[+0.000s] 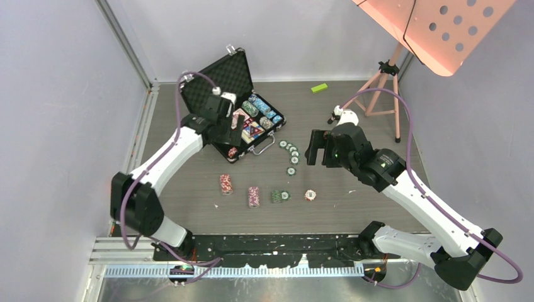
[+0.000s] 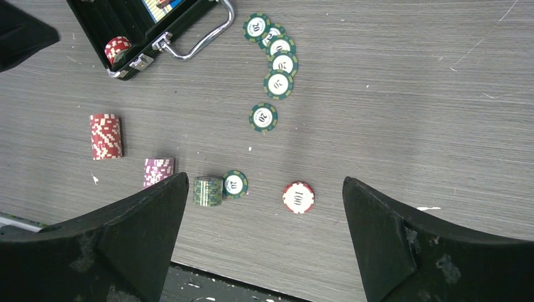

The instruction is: Pack up texas hold em set

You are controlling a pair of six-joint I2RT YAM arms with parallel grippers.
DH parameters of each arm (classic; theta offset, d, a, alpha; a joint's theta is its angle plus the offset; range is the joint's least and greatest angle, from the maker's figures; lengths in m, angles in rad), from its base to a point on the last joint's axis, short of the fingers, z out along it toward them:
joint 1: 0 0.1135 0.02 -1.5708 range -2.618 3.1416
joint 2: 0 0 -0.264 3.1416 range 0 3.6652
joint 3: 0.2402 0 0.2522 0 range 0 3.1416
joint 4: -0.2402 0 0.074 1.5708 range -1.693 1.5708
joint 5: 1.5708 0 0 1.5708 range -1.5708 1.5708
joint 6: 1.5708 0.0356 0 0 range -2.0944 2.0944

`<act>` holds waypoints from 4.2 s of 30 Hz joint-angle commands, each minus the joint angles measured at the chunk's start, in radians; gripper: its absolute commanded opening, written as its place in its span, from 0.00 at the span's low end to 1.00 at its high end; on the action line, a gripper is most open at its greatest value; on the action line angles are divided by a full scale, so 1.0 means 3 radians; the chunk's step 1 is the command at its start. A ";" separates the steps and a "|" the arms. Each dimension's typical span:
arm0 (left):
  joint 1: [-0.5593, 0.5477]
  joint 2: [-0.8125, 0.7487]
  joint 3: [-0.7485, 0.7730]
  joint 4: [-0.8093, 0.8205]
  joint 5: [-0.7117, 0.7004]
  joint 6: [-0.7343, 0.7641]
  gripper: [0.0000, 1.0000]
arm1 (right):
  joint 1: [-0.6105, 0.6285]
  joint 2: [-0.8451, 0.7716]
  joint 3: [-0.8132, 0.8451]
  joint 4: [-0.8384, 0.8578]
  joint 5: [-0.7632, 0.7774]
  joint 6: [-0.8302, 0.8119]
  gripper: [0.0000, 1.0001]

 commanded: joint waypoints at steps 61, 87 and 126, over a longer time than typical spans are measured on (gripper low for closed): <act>0.0249 -0.0634 -0.0424 -0.0184 -0.0969 -0.2927 0.00 | -0.0042 0.0003 -0.0214 0.0404 -0.0223 0.0164 0.99; 0.0593 0.0777 0.0247 0.0148 -0.0135 -0.3327 0.00 | -0.0062 0.0028 -0.0175 0.0322 -0.0133 0.0142 0.99; 0.0757 0.0752 0.0594 -0.0049 0.0107 -0.2284 0.78 | -0.0080 0.0121 -0.0116 0.0286 -0.0163 0.0210 0.99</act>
